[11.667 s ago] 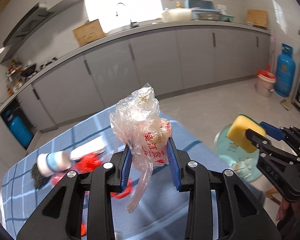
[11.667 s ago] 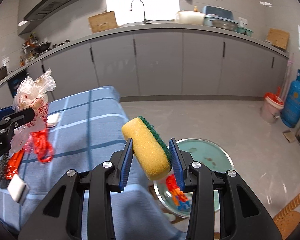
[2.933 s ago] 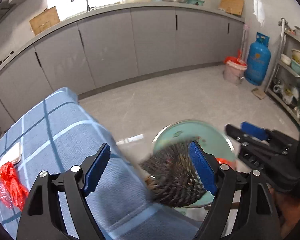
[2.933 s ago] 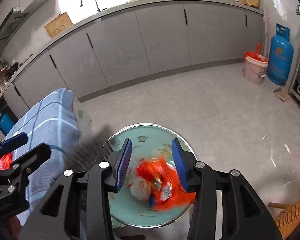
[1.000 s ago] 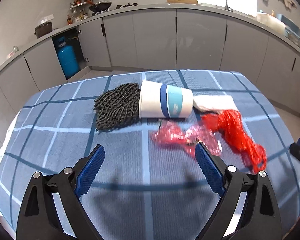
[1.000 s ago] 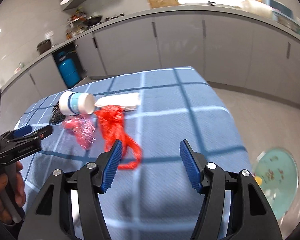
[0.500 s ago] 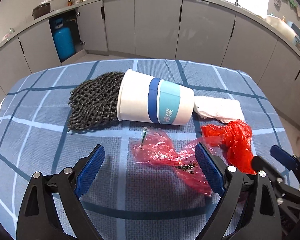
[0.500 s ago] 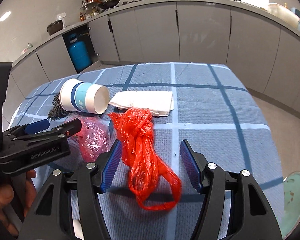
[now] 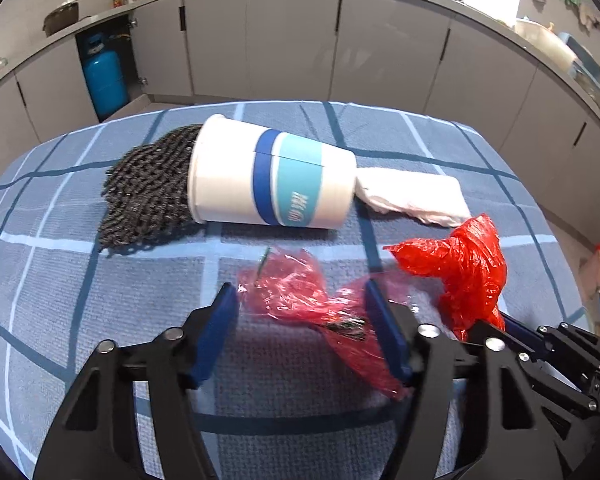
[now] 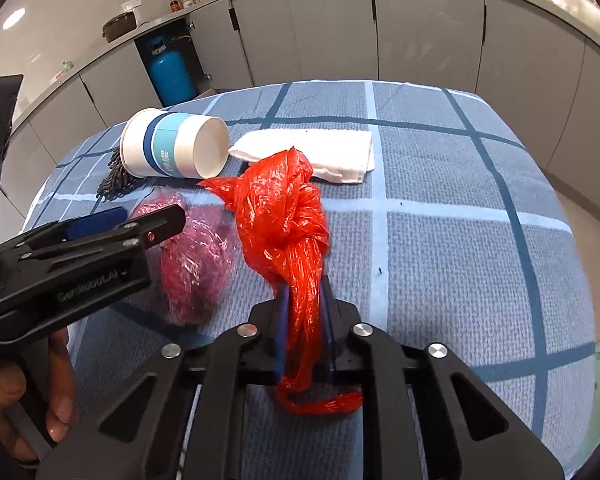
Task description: Collect trash
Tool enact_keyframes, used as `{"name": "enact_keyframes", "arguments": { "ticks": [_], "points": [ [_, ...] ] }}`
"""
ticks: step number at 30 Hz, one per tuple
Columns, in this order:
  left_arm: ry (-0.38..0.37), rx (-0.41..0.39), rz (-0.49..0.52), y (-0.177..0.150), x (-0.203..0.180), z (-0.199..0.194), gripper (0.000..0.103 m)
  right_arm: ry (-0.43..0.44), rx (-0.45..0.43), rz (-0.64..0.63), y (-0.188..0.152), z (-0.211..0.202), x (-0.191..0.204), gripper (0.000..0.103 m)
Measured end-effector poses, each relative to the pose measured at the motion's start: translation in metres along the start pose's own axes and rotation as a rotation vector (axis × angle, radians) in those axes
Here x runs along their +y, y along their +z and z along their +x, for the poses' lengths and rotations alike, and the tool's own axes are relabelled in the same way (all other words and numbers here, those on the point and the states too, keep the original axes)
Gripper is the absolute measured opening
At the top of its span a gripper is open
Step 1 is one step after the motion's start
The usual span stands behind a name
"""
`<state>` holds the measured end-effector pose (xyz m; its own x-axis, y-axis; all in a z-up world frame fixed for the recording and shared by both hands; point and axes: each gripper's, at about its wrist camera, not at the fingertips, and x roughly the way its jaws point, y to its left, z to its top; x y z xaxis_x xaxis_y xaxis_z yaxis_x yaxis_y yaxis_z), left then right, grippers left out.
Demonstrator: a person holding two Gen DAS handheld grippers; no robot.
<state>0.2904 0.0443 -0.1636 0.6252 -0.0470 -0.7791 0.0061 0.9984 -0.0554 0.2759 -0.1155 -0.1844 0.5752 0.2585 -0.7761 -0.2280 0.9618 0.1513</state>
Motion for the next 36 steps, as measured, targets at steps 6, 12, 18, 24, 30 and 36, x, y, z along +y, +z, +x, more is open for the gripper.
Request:
{"name": "enact_keyframes", "arguments": {
  "ticks": [6,12,18,24,30,36],
  "points": [
    [-0.023,-0.011,0.044,-0.006,-0.011,-0.008,0.037,-0.006,-0.018,0.029,-0.008,-0.012,-0.006,0.013],
    [-0.025,-0.034,0.065,-0.008,-0.010,-0.021,0.024,-0.008,-0.041,0.057,-0.014,-0.024,-0.011,0.012],
    [-0.029,-0.055,0.077,-0.006,-0.008,-0.034,0.002,-0.006,-0.073,0.077,-0.017,-0.039,-0.015,0.012],
    [-0.018,-0.068,0.055,-0.005,-0.002,-0.038,0.003,-0.009,-0.092,0.089,-0.022,-0.052,-0.022,0.012],
    [0.002,-0.104,0.004,-0.001,0.007,-0.048,0.072,-0.023,-0.106,0.110,-0.028,-0.060,-0.033,0.012],
    [-0.018,-0.075,0.015,0.003,-0.004,-0.034,0.072,-0.027,-0.103,0.128,-0.035,-0.061,-0.040,0.012]
  ]
}}
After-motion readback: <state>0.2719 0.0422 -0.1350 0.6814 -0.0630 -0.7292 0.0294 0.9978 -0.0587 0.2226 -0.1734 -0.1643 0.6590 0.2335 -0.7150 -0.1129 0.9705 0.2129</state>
